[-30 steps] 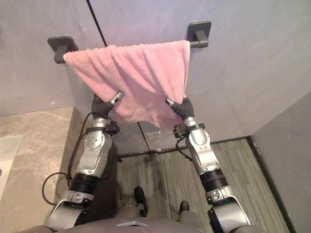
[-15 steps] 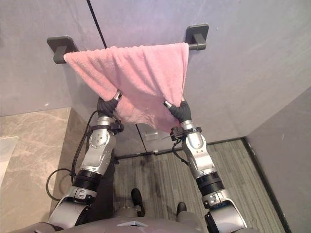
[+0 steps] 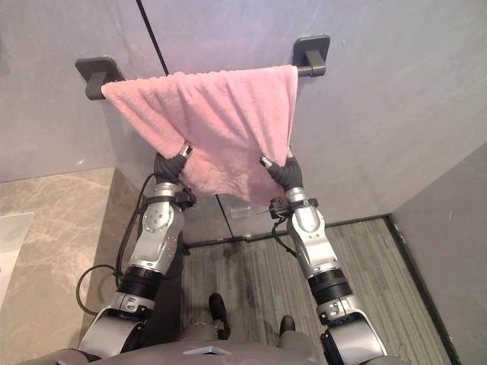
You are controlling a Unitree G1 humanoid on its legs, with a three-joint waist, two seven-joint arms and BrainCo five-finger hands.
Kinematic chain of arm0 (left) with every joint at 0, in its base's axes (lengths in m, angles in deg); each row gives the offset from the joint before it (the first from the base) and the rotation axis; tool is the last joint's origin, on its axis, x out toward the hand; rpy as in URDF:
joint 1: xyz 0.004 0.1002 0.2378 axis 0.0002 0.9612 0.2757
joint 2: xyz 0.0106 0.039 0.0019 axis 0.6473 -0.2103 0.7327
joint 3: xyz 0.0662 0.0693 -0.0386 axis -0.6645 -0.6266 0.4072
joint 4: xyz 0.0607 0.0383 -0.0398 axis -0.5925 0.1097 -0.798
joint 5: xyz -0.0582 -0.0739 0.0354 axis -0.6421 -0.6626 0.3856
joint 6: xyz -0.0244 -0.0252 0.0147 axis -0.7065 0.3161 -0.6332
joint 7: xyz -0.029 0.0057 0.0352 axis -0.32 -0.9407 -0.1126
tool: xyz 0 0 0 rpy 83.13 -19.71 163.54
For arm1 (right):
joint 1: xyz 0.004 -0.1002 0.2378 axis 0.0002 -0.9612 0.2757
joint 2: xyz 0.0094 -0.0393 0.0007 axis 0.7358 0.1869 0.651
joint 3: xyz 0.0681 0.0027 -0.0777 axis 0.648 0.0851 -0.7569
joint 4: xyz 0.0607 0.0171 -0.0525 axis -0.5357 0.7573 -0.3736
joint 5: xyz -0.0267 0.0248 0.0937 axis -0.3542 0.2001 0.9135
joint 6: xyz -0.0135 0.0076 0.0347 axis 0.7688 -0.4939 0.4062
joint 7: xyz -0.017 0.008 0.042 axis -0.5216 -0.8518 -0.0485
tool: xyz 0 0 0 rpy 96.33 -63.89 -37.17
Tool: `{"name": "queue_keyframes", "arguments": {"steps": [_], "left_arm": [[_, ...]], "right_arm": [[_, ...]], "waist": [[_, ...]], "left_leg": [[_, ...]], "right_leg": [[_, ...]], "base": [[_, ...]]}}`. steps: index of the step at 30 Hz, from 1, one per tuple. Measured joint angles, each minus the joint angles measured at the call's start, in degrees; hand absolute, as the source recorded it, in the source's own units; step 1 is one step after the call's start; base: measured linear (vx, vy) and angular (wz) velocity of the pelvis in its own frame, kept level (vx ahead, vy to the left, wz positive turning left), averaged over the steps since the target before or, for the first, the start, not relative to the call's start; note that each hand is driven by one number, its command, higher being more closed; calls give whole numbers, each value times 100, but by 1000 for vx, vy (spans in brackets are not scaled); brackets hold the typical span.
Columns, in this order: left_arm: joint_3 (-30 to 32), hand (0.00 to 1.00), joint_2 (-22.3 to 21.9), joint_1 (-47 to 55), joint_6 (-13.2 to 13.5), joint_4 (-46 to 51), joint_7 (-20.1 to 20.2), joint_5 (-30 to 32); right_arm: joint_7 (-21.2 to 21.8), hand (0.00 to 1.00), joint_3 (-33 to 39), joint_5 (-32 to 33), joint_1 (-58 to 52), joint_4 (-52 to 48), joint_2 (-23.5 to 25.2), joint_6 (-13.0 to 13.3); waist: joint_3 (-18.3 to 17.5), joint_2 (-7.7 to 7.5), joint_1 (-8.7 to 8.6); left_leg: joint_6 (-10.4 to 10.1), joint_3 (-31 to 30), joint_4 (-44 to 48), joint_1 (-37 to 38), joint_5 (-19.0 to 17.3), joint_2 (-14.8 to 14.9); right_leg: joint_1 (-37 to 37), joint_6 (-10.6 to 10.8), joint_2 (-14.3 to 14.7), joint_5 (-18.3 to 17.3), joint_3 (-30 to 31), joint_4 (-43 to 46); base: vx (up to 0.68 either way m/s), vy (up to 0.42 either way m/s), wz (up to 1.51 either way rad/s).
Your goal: Organize washtable
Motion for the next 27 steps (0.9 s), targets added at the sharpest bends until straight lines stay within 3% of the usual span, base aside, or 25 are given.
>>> {"name": "queue_keyframes", "arguments": {"steps": [8,27], "left_arm": [[222,100,18,-301,42,-566,119,2],[386,100,19,-581,35,-598,298,-105]], "right_arm": [[16,100,285,-336,724,1053,-18,-61],[15,100,535,-384,1029,1090,-18,-141]], "waist": [[4,7,108],[177,16,107]], "left_leg": [[1,38,-1,30,0,0],[3,44,-2,-27,1,-8]], "right_leg": [[2,4,-1,38,54,-6],[-63,5,-4,35,82,43]], "base": [[-11,3,-2],[0,0,0]]}}
